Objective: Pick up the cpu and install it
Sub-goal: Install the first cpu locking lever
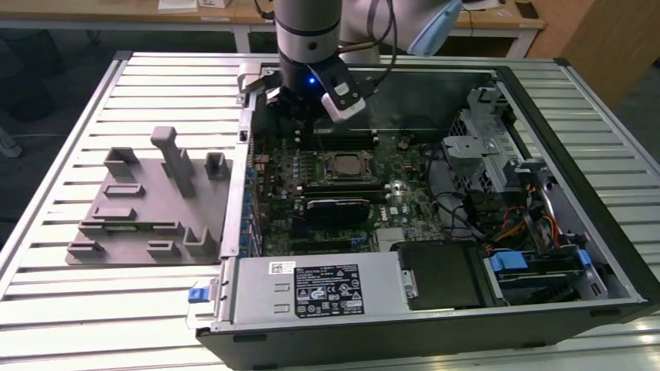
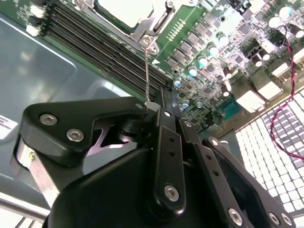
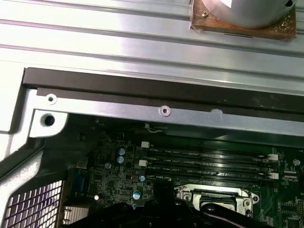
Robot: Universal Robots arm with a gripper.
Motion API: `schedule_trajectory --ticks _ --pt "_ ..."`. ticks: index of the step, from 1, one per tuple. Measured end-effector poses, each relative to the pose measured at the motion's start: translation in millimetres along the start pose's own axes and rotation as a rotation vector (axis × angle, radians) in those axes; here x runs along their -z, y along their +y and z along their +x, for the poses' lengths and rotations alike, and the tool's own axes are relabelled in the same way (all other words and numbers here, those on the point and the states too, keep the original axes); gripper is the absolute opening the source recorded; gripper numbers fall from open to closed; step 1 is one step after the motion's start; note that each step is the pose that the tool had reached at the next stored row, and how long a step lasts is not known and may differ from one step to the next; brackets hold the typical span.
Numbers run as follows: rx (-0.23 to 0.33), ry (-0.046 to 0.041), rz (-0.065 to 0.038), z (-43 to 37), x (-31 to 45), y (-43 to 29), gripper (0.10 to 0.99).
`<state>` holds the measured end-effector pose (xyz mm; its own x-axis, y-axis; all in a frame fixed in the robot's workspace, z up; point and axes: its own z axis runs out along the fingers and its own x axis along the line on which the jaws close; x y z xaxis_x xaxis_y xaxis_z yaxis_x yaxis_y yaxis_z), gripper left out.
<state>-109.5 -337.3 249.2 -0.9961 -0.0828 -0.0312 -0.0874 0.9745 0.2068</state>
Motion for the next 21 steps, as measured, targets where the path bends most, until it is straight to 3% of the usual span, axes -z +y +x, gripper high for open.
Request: schedule_trajectory --ticks 7,18,21 --pt "0.000 0.0000 0.000 -12.0 -0.2 -1.1 0.106" --pt "-0.001 0.0000 0.001 -42.9 -0.7 -3.8 0.106" --pt "-0.001 0.0001 0.002 -46.3 -0.6 -4.1 0.106"
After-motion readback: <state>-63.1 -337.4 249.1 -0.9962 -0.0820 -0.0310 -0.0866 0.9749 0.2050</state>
